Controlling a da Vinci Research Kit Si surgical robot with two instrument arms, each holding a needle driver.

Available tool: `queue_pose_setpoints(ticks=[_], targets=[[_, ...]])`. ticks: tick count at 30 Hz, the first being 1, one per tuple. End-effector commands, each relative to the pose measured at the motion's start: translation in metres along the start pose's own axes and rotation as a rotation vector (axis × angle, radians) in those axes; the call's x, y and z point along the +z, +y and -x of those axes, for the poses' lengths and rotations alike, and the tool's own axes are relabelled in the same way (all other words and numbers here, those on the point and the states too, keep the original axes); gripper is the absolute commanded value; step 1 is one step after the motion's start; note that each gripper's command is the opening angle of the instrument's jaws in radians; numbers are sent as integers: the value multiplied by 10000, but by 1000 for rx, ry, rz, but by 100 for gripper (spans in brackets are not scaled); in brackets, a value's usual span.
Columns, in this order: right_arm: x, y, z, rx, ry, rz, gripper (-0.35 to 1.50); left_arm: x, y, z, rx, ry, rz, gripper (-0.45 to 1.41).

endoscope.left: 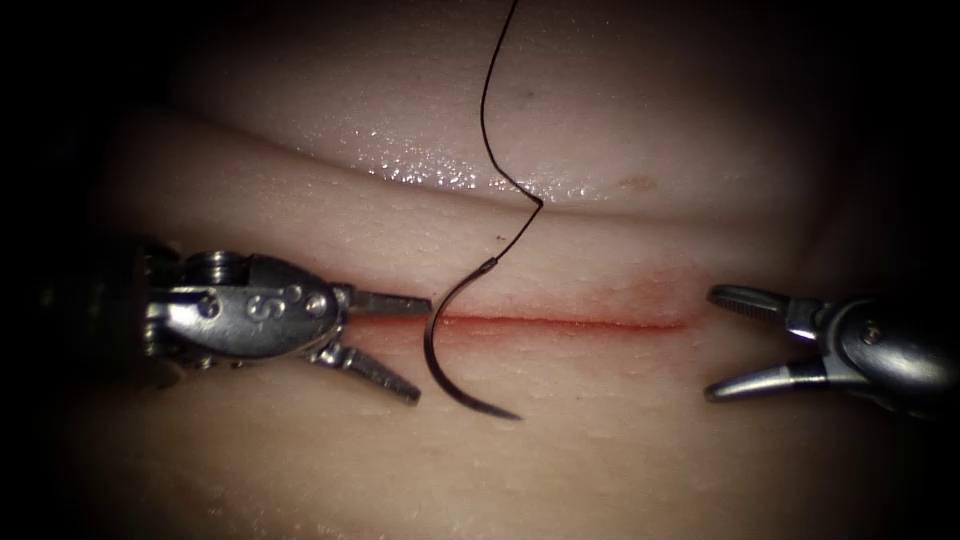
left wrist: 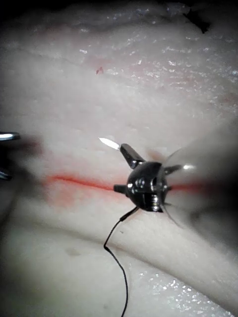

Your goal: Wound Closure

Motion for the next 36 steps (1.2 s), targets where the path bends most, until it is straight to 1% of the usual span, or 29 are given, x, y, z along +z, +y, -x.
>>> queue_pose_setpoints(ticks=[1, 4, 5, 11, 13, 16, 19, 23, 25, 32, 33, 34, 35, 36], targets=[[10, -1, 4, 0, 2, -1, 77, 12, -2, 0, 4, -10, 9, 56], [10, -1, 4, 0, 2, -1, 79, 22, -5, -1, 17, -40, 28, 56], [10, -1, 4, 0, 2, -1, 79, 30, -6, -2, 24, -49, 46, 56], [11, -1, 4, 0, 2, -1, 79, 49, -8, 1, 44, -64, 69, 55], [11, -1, 3, 0, 2, 0, 79, 54, -8, 4, 46, -82, 75, 55], [13, -2, 2, 1, 2, 1, 82, 66, -9, 18, 53, -131, 87, 55], [14, -3, 2, 1, 2, 2, 85, 73, -10, 24, 45, -138, 103, 55], [15, -3, 1, 1, 2, 3, 85, 82, -9, 28, 43, -156, 118, 55], [15, -3, 1, 1, 2, 3, 85, 85, -9, 26, 47, -155, 119, 48], [15, -3, 1, 1, 2, 3, 87, 94, -1, 15, 61, -158, 131, 11], [15, -3, 1, 1, 3, 3, 87, 95, 0, 14, 63, -157, 132, -7], [15, -3, 1, 1, 3, 3, 87, 95, 0, 13, 64, -157, 133, -16], [15, -3, 1, 1, 3, 3, 87, 95, 0, 13, 64, -157, 133, -16], [15, -4, 1, 1, 3, 3, 87, 94, -2, 12, 63, -156, 131, -45]])
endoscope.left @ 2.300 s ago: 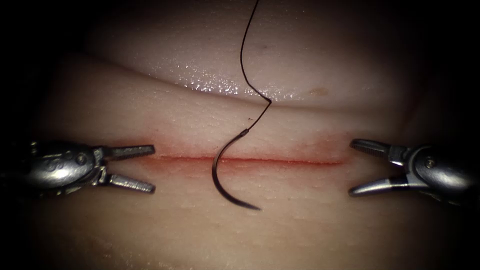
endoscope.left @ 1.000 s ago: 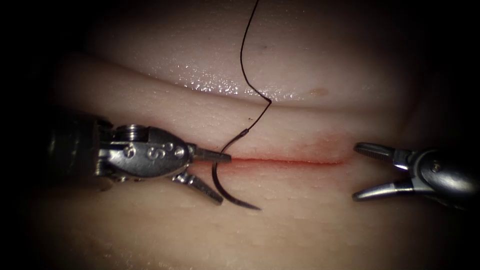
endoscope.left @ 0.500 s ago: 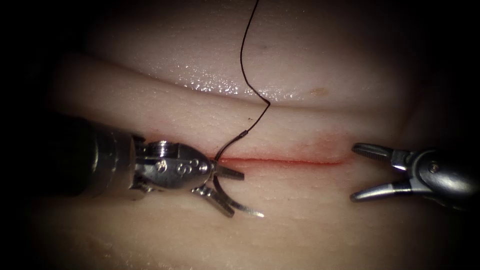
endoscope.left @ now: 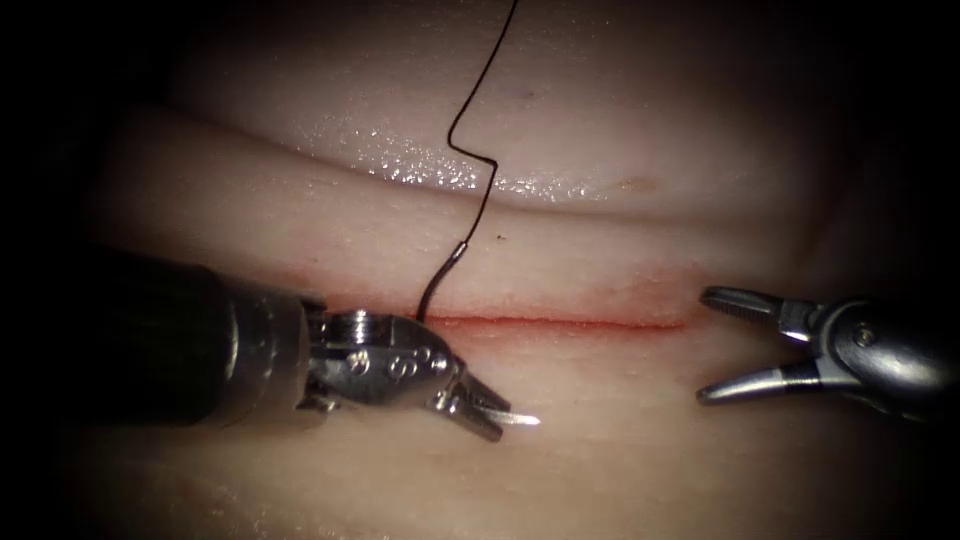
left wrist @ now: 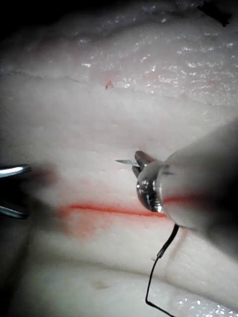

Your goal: Wound Closure

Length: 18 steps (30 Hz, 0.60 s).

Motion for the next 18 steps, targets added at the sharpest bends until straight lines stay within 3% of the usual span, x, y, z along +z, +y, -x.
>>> queue_pose_setpoints(ticks=[1, 9, 14, 18], targets=[[9, -1, 3, 0, 2, -2, 87, 7, -4, 0, -1, 1, -4, -45], [11, -2, 2, 1, -1, -2, 79, -17, -14, 1, 18, 34, -44, -45], [17, 2, 0, 41, 36, 3, 64, -40, -14, 0, 147, 170, -99, -45], [22, 11, -2, 89, 54, 11, 74, -60, -11, 3, 258, 302, -165, -45]])
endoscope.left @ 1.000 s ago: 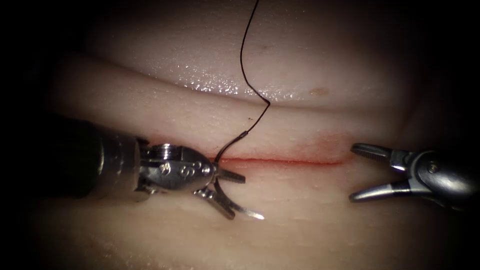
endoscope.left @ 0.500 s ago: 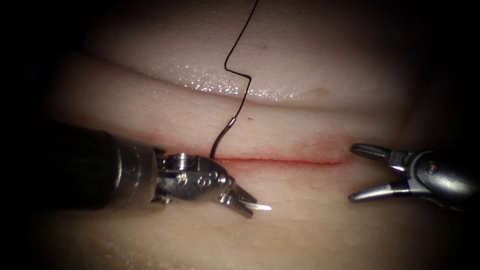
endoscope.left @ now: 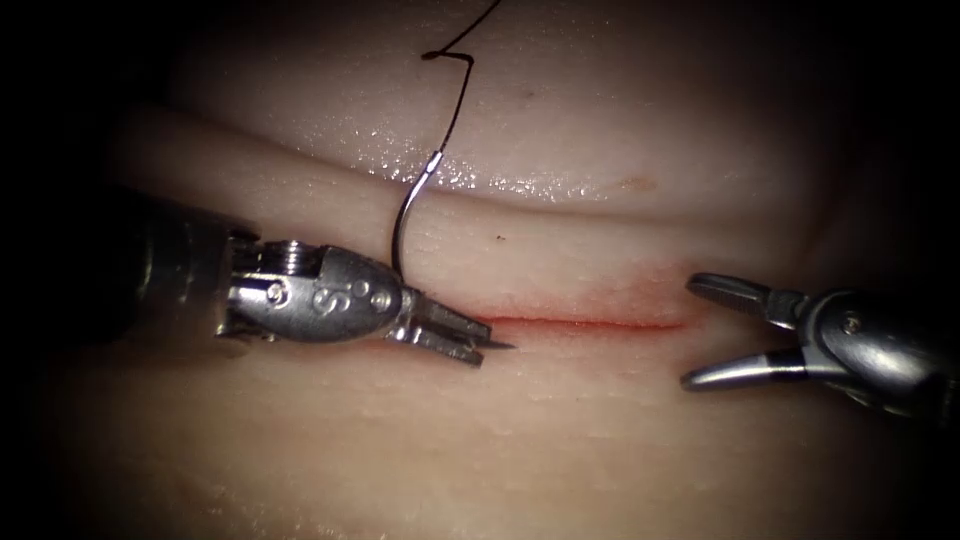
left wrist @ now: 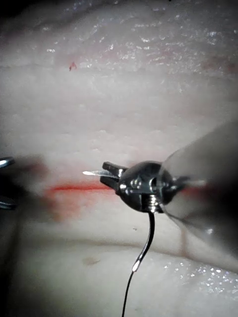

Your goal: Wound Closure

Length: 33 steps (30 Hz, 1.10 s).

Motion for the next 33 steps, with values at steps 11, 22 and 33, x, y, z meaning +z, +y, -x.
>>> queue_pose_setpoints(ticks=[11, 22, 33], targets=[[14, 34, -14, 151, 93, -1, 85, -3, 10, 4, 145, 285, -19, -45], [46, 41, -26, 426, 175, -105, 94, 1, 14, -5, 241, 421, 25, -45], [93, 44, -38, 556, 256, -235, 101, 4, 22, -21, 346, 518, 56, -45]])
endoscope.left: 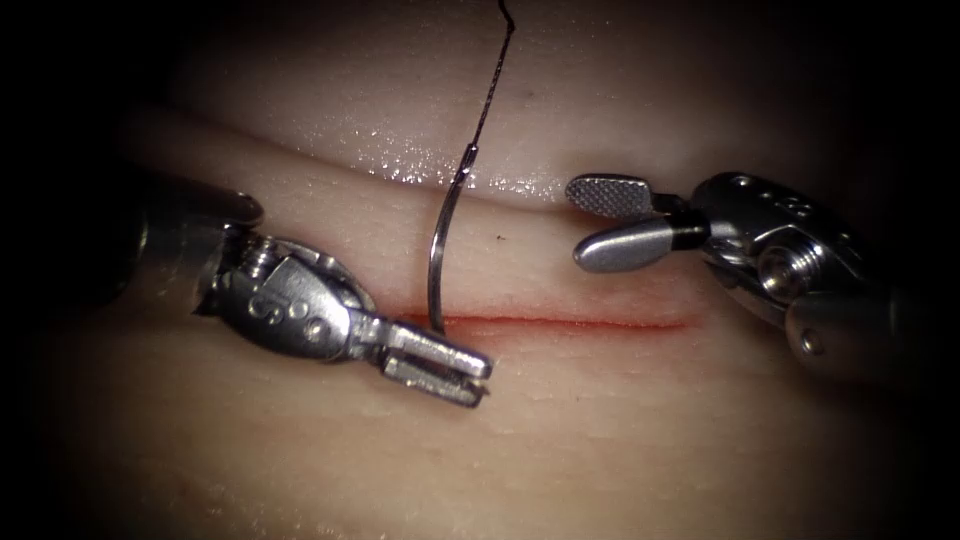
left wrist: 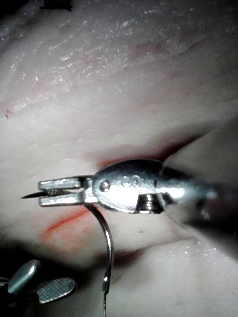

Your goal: Wound Closure

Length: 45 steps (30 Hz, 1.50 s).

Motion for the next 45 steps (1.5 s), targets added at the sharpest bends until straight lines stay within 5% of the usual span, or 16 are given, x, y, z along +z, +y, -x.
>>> queue_pose_setpoints(ticks=[1, 10, 26, 30, 32, 33, 42, 44, 45], targets=[[17, 4, 2, 5, 9, -17, 102, 6, 0, 7, 1, 6, 0, -45], [39, 3, -2, 24, 47, -75, 80, 9, -2, 9, 6, 15, -1, -45], [64, 8, -5, 37, 63, -66, 85, 16, 1, 3, 12, 30, 1, -45], [68, 8, -6, 37, 65, -64, 53, 18, 1, 2, 13, 33, 3, -45], [69, 8, -5, 37, 65, -64, -15, 19, 1, 1, 13, 34, 4, -45], [69, 7, -5, 36, 65, -64, -35, 19, 1, 1, 13, 34, 4, -45], [70, 4, -4, 39, 73, -27, -35, 21, 2, -1, 13, 35, 4, -45], [69, 4, -5, 35, 76, -14, -35, 21, 0, -1, 0, 22, -7, 41], [68, 4, -5, 30, 80, -8, -35, 20, -1, -2, -18, 10, -18, 61]])
